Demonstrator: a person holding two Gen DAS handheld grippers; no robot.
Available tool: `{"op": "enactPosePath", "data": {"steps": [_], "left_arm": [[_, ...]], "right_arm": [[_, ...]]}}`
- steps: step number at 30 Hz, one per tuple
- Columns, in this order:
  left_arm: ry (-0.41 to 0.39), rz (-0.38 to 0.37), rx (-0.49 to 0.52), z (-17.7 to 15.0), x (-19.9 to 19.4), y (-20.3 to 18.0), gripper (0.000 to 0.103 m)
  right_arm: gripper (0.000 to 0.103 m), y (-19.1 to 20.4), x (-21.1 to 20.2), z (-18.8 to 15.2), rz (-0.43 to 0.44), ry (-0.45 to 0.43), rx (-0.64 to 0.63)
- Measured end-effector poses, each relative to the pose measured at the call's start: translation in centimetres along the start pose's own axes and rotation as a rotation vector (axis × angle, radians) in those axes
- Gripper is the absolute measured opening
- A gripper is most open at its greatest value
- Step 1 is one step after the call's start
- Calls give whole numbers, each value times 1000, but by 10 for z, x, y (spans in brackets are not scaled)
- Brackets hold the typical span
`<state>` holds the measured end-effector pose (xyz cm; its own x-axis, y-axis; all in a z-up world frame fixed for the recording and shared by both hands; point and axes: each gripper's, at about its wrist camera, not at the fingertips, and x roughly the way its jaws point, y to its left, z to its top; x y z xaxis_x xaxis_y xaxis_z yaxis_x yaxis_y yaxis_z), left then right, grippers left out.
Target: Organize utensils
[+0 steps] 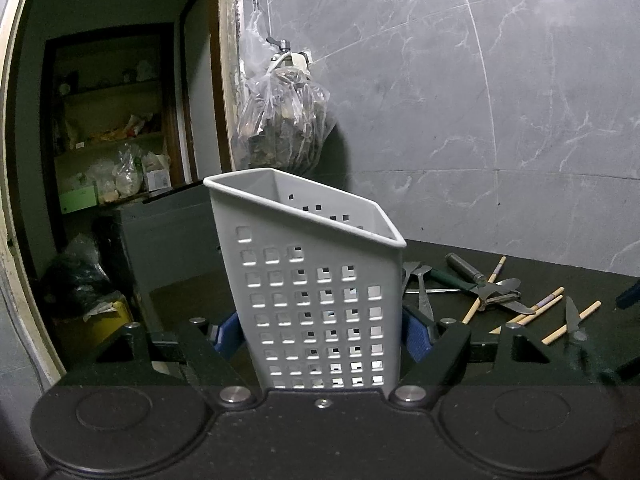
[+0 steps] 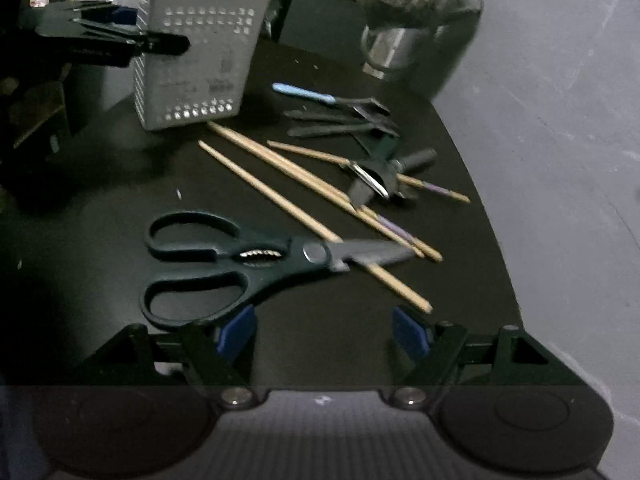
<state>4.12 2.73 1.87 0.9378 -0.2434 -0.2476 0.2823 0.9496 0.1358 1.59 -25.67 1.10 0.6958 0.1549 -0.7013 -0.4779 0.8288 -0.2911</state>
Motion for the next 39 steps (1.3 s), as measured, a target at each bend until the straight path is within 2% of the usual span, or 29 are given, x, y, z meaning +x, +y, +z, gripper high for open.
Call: {"op": "enactPosePath", "data": {"steps": [3, 5, 9, 14, 18, 22, 26, 29, 32, 35, 38, 39], "left_arm": [[1, -4, -9, 0, 2, 0, 79], [1, -6, -12, 0, 3, -1, 79], [0, -5, -19, -1, 4, 2, 78], [0, -10, -19, -1, 5, 2, 78], [1, -11, -22, 0, 5, 2, 78], [7, -10, -18, 1, 6, 3, 78], [7, -12, -22, 1, 7, 3, 78], [8, -13, -21, 1, 7, 3, 78], [7, -12, -23, 1, 7, 3, 78], [8, -12, -24, 1, 8, 3, 78], [8, -11, -23, 1, 8, 4, 78], [8, -12, -24, 1, 8, 4, 78]], "right_arm": [[81, 13, 20, 19, 34, -43, -13], [81, 22, 32, 34, 18, -70, -26], [81, 23, 49, 58, 42, -81, -53], [79, -2, 50, 69, 229, -101, 3], [76, 3, 60, 88, 240, -76, -116], [75, 11, 76, 106, 287, -31, -230], [65, 16, 89, 116, 360, 7, -282], [50, 13, 96, 125, 436, 39, -282], [46, 6, 107, 134, 524, 88, -260], [48, 2, 115, 142, 584, 131, -277], [62, 6, 116, 146, 611, 161, -334], [62, 7, 117, 148, 610, 168, -351]]}}
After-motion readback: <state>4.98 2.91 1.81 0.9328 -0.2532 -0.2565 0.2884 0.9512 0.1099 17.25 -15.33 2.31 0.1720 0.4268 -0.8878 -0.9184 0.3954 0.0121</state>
